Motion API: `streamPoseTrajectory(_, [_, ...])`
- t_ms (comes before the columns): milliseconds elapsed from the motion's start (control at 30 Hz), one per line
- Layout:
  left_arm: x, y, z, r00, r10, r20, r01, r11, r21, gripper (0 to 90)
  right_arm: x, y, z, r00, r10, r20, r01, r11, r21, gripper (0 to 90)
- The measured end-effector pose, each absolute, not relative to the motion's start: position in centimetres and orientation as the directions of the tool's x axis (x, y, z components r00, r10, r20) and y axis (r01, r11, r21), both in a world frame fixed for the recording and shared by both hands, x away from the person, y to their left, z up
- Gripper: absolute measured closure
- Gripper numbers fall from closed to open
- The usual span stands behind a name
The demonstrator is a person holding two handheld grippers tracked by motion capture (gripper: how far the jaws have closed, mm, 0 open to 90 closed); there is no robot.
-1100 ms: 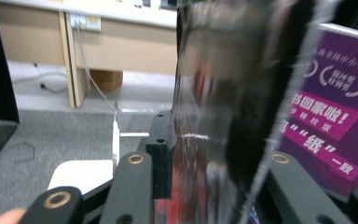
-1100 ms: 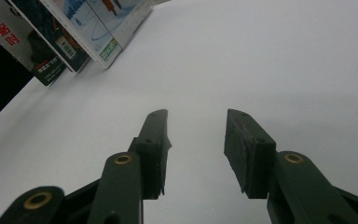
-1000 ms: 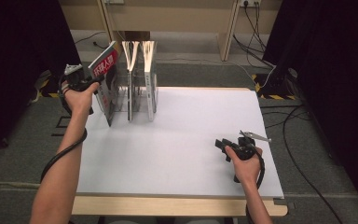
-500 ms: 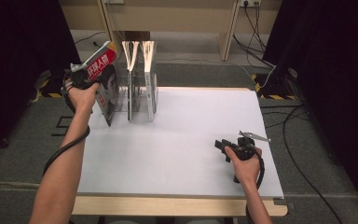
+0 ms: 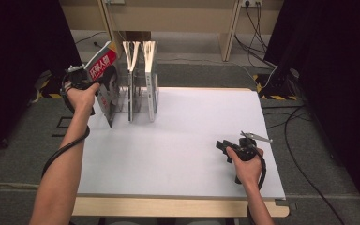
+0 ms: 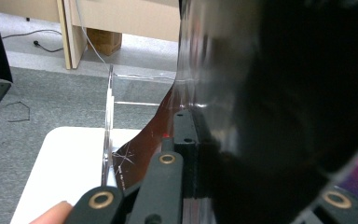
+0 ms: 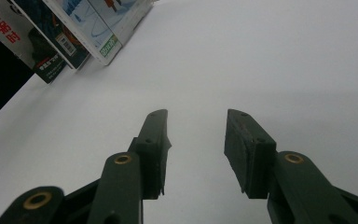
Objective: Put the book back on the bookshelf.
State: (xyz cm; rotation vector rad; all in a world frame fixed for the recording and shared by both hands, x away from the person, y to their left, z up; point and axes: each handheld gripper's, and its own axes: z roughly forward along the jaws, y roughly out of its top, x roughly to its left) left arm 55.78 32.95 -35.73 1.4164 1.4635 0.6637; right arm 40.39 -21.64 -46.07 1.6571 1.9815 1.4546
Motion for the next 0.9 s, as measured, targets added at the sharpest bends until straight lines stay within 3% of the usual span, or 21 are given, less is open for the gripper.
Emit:
streamPoseTrajectory(167, [55.7, 32.6, -35.9, 0.165, 0.959, -0.230, 0.466, 0.130, 0.875, 82.2, 40.4, -21.6, -46.1, -0.365, 0.827, 0.427, 0.654, -0.099, 0.750, 59.8])
streamPoseTrajectory(267, [55.7, 32.5, -36.2, 0.170, 0.953, -0.251, 0.461, 0.148, 0.875, 84.9, 40.4, -21.6, -46.2, -0.367, 0.826, 0.429, 0.657, -0.097, 0.748, 59.8])
streamPoseTrajectory(400, [55.7, 32.6, -35.9, 0.173, 0.962, -0.210, 0.433, 0.118, 0.894, 86.1, 40.4, -21.6, -46.2, -0.369, 0.826, 0.426, 0.654, -0.095, 0.751, 59.8])
streamPoseTrajectory(700, [55.6, 33.1, -35.0, 0.172, 0.971, -0.168, 0.267, 0.118, 0.956, 86.5, 40.5, -21.6, -46.4, -0.369, 0.826, 0.426, 0.659, -0.091, 0.747, 59.9])
streamPoseTrajectory(900, [55.6, 33.8, -35.8, 0.122, 0.988, -0.093, 0.163, 0.072, 0.984, 86.3, 40.5, -21.6, -46.5, -0.364, 0.825, 0.432, 0.664, -0.096, 0.742, 59.9])
